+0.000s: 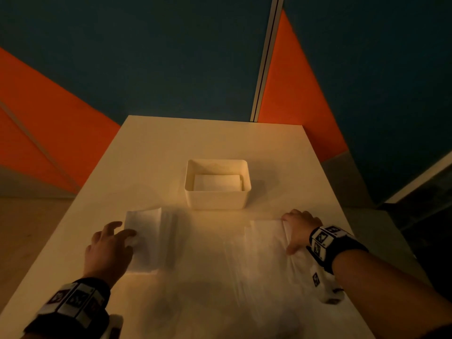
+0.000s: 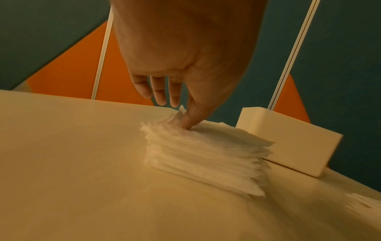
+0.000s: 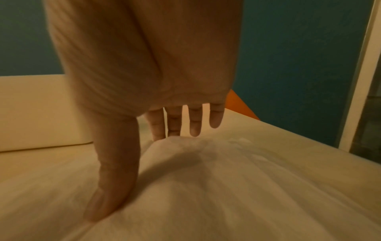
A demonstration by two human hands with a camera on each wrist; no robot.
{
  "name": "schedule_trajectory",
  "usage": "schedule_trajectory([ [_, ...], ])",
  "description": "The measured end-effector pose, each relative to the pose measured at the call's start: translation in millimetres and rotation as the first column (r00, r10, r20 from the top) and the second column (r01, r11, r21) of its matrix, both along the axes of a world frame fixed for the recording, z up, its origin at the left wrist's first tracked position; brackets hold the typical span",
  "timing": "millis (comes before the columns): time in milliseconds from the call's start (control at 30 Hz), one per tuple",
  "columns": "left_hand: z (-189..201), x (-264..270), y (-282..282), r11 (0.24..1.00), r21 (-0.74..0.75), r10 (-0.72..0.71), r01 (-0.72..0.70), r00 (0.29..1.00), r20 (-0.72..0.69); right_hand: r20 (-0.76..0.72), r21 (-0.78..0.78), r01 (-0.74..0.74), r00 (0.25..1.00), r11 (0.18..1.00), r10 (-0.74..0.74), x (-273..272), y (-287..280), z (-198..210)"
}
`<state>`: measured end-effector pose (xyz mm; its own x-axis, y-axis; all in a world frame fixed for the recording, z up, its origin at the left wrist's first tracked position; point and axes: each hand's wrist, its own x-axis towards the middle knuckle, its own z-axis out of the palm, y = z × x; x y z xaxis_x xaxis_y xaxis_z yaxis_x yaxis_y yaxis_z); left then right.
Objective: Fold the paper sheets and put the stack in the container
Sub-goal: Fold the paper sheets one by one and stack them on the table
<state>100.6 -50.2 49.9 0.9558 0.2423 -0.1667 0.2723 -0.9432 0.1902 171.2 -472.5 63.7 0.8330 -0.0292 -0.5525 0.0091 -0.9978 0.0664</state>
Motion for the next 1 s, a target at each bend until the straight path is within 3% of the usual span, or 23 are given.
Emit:
schedule_trajectory([
  [433,5.8,-0.1,-4.6,0.997,0.072,-0.025,0.025,1.000,0.003,0.154,0.051,-0.063,0.987,0.997,0.055,-12.5,-5.6,6.7],
  [567,19.6,2.1,-16.6,0.995,0.081,-0.059,0.053,0.995,0.078,0.281,0.173,-0.040,0.960,0.984,-0.010,-15.2,-8.5,14.8],
  [667,31.7,7.0,-33.3,0.994,0.022,-0.112,0.110,0.984,0.142,0.250,0.359,0.020,0.961,0.933,-0.117,-14.3,-7.3,34.0],
  [767,39.1,12.8,-53.8,0.977,-0.077,-0.193,0.201,0.976,0.099,0.156,0.629,0.060,0.967,0.775,-0.201,-14.4,3.1,61.4],
  [833,43.2,16.9,-69.0,0.927,-0.263,-0.261,0.266,0.964,0.054,0.152,0.736,0.051,0.959,0.675,-0.238,-16.0,16.2,78.4],
  [867,48.7,17.6,-78.6,0.874,-0.419,-0.264,0.248,0.964,0.018,0.145,0.796,0.054,0.950,0.603,-0.277,-16.6,23.3,85.1],
  [933,58.1,16.8,-99.5,0.688,-0.719,-0.258,0.100,0.959,-0.114,0.100,0.917,0.063,0.920,0.395,-0.379,-19.3,37.1,94.0],
  [1000,63.3,16.5,-116.8,0.514,-0.858,-0.316,-0.008,0.928,-0.199,0.021,0.979,0.075,0.888,0.190,-0.458,-23.1,50.7,98.4],
])
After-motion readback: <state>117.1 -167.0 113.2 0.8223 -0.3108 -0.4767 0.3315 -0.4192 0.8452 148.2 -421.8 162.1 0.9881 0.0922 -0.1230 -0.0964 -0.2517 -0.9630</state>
